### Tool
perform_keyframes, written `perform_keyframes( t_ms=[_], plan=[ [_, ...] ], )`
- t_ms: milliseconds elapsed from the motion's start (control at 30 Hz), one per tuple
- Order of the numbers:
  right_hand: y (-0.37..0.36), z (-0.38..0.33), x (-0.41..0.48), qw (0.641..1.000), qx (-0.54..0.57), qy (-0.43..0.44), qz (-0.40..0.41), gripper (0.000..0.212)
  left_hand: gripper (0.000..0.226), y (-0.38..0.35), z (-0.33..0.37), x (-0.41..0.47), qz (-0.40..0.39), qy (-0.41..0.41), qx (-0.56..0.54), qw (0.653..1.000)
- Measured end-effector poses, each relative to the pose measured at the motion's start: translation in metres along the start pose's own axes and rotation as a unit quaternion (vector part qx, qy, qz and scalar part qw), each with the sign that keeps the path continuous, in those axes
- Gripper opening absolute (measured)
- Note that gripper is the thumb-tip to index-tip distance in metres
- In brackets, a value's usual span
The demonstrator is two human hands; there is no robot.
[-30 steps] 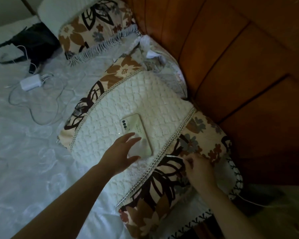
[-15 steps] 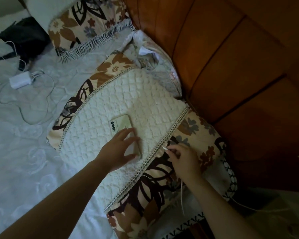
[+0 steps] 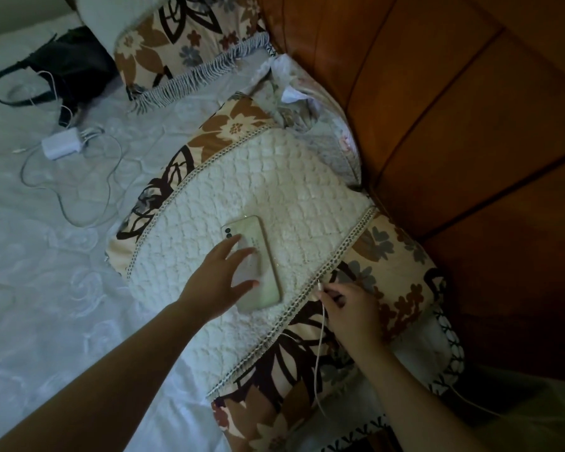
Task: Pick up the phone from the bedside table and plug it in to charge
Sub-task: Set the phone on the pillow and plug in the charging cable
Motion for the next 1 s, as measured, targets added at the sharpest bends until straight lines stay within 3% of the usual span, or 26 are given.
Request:
perform_keyframes(
  t_ms=[400, 633, 833, 900, 1000],
  plan=[
    [-0.013, -0.010, -0.021, 0.999, -0.033, 0.007, 0.020, 0.015, 0.085, -0.021, -0.014, -0.022, -0.069, -0.059, 0.045, 0.995],
    [-0.014, -0.004, -0.023, 0.999, -0.018, -0.015, 0.035, 0.015, 0.081, -0.019, -0.002, -0.013, -0.008, -0.070, 0.041, 0.997],
    [-0.003, 0.002, -0.020, 0.999, -0.019, -0.021, 0.026, 0.010, 0.080, -0.012, 0.042, 0.023, 0.038, 0.001, 0.096, 0.995],
    [-0.004, 0.004, -0.018, 1.000, -0.012, -0.019, 0.009, 0.012, 0.084, -0.010, 0.049, 0.036, 0.018, -0.005, 0.123, 0.992],
    [-0.006, 0.009, -0.015, 1.000, 0.010, -0.028, -0.003, 0.016, 0.083, -0.018, 0.057, 0.051, -0.066, -0.081, 0.152, 0.983]
  ],
)
Point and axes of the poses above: each hand's wrist, its own x-axis towards the middle knuckle, its own y-axis out of the back of the hand, z = x × y, the point moved 10 cm from there along x, towards the middle knuckle, and after that the axes turned 12 degrees about -z, right-handed, at the moved point
